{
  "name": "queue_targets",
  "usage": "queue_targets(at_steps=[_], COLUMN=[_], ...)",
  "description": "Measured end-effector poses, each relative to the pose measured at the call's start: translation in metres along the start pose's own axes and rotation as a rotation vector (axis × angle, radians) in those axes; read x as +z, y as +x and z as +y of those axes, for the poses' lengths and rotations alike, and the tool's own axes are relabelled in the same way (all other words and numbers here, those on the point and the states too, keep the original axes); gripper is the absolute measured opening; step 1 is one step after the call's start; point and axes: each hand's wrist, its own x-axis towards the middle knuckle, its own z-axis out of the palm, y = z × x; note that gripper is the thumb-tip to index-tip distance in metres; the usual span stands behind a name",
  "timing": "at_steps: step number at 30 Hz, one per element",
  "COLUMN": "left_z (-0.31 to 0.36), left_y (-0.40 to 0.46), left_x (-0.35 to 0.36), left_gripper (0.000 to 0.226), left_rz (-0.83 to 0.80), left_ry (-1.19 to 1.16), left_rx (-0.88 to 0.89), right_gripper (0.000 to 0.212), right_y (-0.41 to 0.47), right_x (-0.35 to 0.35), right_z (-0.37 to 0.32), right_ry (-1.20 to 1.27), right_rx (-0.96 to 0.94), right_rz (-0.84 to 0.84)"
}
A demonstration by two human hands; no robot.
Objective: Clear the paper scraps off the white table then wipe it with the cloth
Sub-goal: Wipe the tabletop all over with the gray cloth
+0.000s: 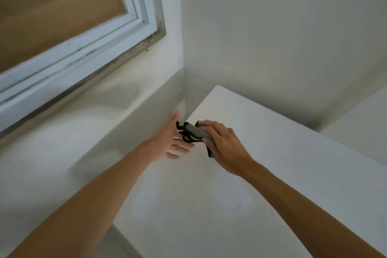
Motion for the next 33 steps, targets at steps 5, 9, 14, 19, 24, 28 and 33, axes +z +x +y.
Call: queue_targets(at_steps=[5,9,14,19,24,28,33], left_z=[0.047,0.074,0.102,0.119,0.126,0.132,0.134], left_y=[0.048,0.090,0.130,0.169,0.208,0.210,0.213], left_x=[0.034,0.043,0.048,0.046,0.039,0.036,0.035], left_gripper=[0.053,0.032,0.035,0.025,0.014,0.041,0.030], left_rz=[-0.155,-0.206,-0.318,-0.268,0.141,0.007,0.001], left_ry=[-0.407,-0.470,-0.500,-0.492,-0.183,0.144,0.223], left_rx=[0.150,0.191,0.153,0.142,0.127,0.218,0.317], right_gripper=[0.038,0.049,0.068,0.051,0.034,0.028,0.027], right_y=[0.028,0.042,0.061,0.073,0.084,0.092,0.096], right_x=[-0.020,-0.037,-0.048,-0.045,-0.042,-0.044,-0.041], right_z=[0.045,0.070,0.108,0.143,0.159,0.164,0.171], right_ry=[0.089,0.404,0.826,1.019,0.946,0.810,0.813], right_rx=[0.064,0.303,0.740,0.882,0.992,0.974,0.961], right_rz=[0.044,0.202,0.221,0.167,0.299,0.425,0.461])
